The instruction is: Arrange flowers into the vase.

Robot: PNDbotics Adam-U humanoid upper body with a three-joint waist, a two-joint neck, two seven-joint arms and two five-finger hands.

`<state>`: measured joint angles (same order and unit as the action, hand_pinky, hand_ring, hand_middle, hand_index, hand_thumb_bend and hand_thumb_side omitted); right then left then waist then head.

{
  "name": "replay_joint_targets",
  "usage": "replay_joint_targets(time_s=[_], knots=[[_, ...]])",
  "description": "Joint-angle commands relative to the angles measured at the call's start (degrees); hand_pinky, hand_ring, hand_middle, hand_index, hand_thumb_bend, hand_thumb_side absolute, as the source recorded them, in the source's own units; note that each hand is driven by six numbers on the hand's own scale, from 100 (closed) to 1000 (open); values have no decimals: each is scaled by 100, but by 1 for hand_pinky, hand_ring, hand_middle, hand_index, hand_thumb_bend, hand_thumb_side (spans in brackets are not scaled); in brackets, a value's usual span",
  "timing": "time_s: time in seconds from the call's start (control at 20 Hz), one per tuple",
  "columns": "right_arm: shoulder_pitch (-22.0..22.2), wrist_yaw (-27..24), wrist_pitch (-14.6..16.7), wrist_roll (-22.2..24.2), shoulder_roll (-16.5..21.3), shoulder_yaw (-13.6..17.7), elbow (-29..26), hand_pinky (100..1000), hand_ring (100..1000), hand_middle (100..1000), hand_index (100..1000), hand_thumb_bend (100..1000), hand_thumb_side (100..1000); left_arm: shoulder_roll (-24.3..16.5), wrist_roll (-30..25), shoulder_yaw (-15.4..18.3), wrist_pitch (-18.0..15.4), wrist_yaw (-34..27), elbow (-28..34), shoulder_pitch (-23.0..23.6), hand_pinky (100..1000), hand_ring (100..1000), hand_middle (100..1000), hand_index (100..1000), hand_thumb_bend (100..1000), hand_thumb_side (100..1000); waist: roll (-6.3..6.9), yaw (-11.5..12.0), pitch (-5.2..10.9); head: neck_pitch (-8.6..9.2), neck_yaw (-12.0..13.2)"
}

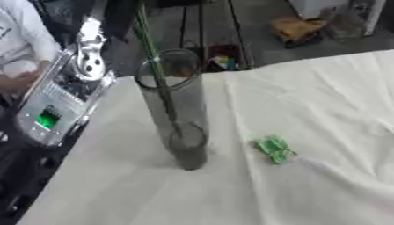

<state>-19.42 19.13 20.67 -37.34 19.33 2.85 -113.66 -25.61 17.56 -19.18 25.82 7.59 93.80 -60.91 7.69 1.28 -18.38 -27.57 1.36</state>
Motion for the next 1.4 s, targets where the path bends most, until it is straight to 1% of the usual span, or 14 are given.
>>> replay_joint_targets(time_s=[0.05,0.3,0.5,0.55,0.75,1.2,1.4], knots=[[-57,-5,-1,-2,34,35,-93,660,662,470,689,100,946,-201,-45,24,-185,169,81,-53,538,741,795,722,100,1000,-47,16,93,53,-16],[-61,-9,-1,2,37,32,-93,661,662,469,689,100,946,-275,-328,-25,-453,422,56,0,592,793,846,777,100,1000,-44,31,85,58,-28],[-68,-12,2,3,37,30,-93,661,662,469,689,100,945,-289,-627,-36,-597,593,10,27,629,824,881,819,100,1000,-47,32,82,65,-33],[-70,-13,2,3,35,30,-93,661,662,469,689,100,945,-289,-706,-46,-635,629,1,33,652,843,903,847,100,1000,-48,29,82,71,-33],[-76,-17,1,0,30,29,-93,660,662,470,689,100,945,-276,-984,-43,-763,741,-36,50,666,855,917,865,100,1000,-53,24,86,85,-35],[-83,-22,3,-5,21,25,-93,660,662,469,689,100,946,-237,-1127,-104,-938,751,-95,89,680,866,933,880,100,1000,-49,3,93,122,-36],[-82,-24,4,-3,18,25,-93,661,663,469,689,100,946,-209,-1091,-115,-1004,734,-117,111,681,867,935,888,100,1000,-44,-10,91,133,-37]])
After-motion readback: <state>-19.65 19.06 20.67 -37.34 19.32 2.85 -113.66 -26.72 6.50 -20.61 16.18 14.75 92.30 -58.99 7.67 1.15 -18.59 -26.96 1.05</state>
